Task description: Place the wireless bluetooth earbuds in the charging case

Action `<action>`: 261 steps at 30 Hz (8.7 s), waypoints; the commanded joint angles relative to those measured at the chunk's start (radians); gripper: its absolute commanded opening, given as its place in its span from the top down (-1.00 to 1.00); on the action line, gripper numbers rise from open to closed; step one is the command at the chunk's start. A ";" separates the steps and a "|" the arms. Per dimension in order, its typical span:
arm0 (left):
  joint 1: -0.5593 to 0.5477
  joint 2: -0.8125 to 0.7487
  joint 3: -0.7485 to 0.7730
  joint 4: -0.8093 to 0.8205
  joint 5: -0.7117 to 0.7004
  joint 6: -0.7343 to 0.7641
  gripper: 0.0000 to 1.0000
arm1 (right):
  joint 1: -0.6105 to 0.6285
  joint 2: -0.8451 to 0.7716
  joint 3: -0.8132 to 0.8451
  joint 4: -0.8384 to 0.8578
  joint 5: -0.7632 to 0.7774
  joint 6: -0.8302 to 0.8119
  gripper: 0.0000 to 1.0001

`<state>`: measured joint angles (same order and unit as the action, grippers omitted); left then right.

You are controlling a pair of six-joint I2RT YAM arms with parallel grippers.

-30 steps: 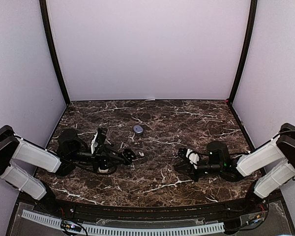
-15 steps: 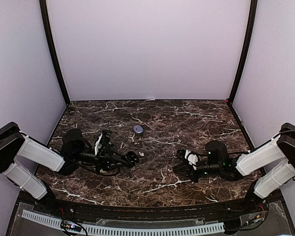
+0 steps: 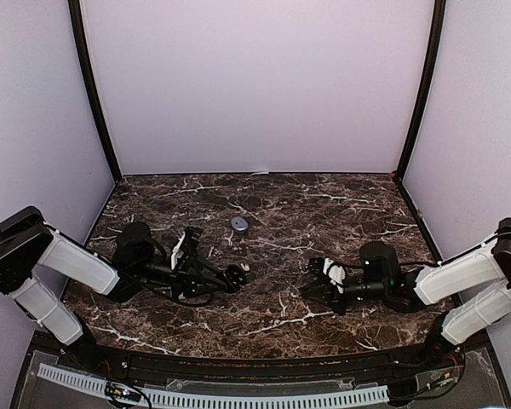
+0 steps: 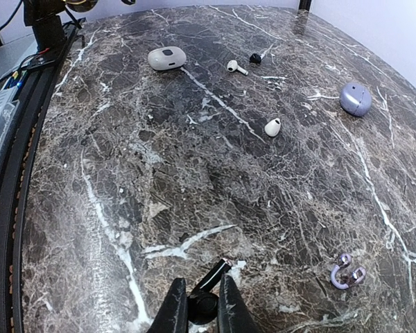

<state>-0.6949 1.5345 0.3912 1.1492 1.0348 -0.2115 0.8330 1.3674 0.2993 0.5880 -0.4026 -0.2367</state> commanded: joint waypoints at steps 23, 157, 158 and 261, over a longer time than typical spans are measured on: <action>-0.014 0.055 0.034 0.017 0.066 0.108 0.53 | 0.056 -0.108 0.050 -0.100 -0.067 0.001 0.98; -0.037 -0.005 -0.017 -0.055 0.010 0.224 0.53 | 0.227 0.287 -0.059 0.273 0.360 0.116 0.23; -0.037 -0.006 -0.017 -0.056 0.011 0.224 0.53 | 0.227 0.290 -0.057 0.272 0.361 0.116 0.23; -0.083 0.098 0.093 -0.101 -0.030 0.342 0.62 | 0.362 -0.150 0.227 -0.233 0.303 -0.125 0.92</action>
<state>-0.7681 1.6550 0.4824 1.0794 1.0264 0.0879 1.1740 1.2034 0.4820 0.3599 -0.0971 -0.3511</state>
